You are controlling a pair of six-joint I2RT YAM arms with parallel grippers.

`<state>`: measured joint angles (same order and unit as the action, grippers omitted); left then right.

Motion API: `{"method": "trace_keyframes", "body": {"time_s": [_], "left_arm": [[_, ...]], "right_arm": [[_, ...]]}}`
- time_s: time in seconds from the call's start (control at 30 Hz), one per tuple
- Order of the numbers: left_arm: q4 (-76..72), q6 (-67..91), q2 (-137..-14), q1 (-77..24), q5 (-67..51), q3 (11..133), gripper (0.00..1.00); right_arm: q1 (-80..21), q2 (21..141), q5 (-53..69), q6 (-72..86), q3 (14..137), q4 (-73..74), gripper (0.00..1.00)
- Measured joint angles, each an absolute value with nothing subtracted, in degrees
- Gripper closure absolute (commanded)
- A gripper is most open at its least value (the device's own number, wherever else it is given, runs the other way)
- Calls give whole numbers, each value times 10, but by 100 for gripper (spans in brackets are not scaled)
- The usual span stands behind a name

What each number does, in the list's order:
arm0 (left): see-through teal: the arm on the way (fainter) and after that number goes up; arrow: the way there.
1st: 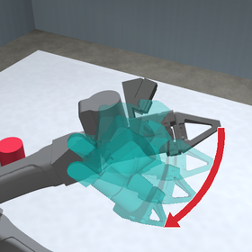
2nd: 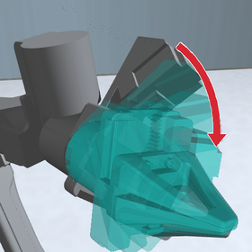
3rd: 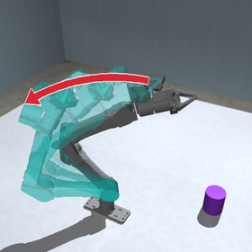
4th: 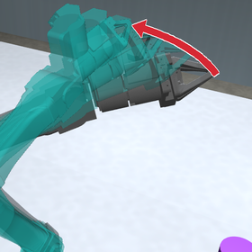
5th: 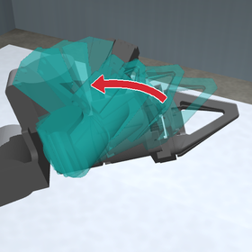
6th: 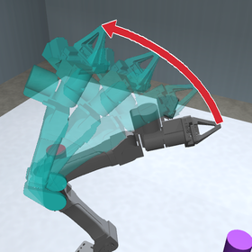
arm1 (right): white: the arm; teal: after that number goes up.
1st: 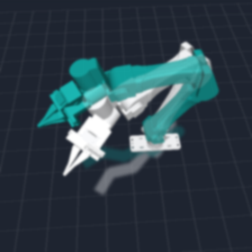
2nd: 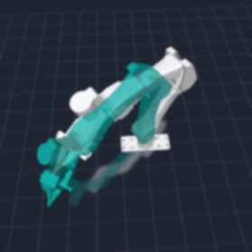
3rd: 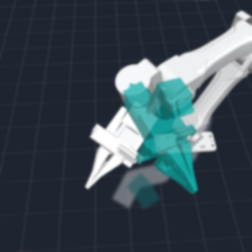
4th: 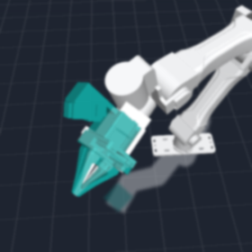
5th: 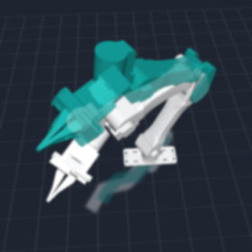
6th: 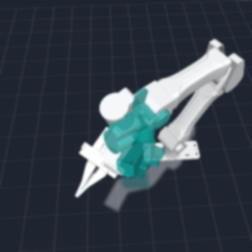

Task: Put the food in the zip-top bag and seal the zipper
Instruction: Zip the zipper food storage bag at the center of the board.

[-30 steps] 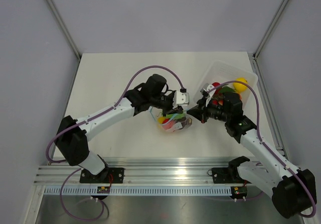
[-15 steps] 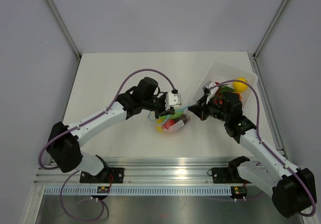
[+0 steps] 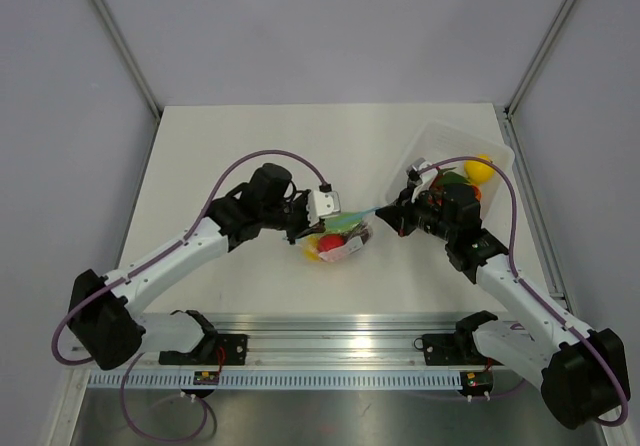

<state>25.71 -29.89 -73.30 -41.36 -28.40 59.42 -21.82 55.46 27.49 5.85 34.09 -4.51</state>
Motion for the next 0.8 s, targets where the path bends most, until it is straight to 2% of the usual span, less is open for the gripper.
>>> {"method": "trace_keyframes", "body": {"time_s": [0.47, 0.7, 0.73, 0.77, 0.8], "left_arm": [[315, -264, -613, -378, -221, 505, 100], [313, -245, -560, -373, -214, 477, 100], [312, -243, -559, -373, -214, 476, 100], [311, -243, -560, -373, -214, 476, 100], [311, -241, -561, -372, -214, 475, 100]], "right_arm": [[-214, 563, 205, 71, 341, -54, 100], [-214, 569, 221, 76, 341, -72, 100], [-214, 572, 231, 75, 341, -74, 98], [-213, 577, 248, 72, 341, -76, 91], [-213, 582, 265, 70, 341, -76, 64]]}}
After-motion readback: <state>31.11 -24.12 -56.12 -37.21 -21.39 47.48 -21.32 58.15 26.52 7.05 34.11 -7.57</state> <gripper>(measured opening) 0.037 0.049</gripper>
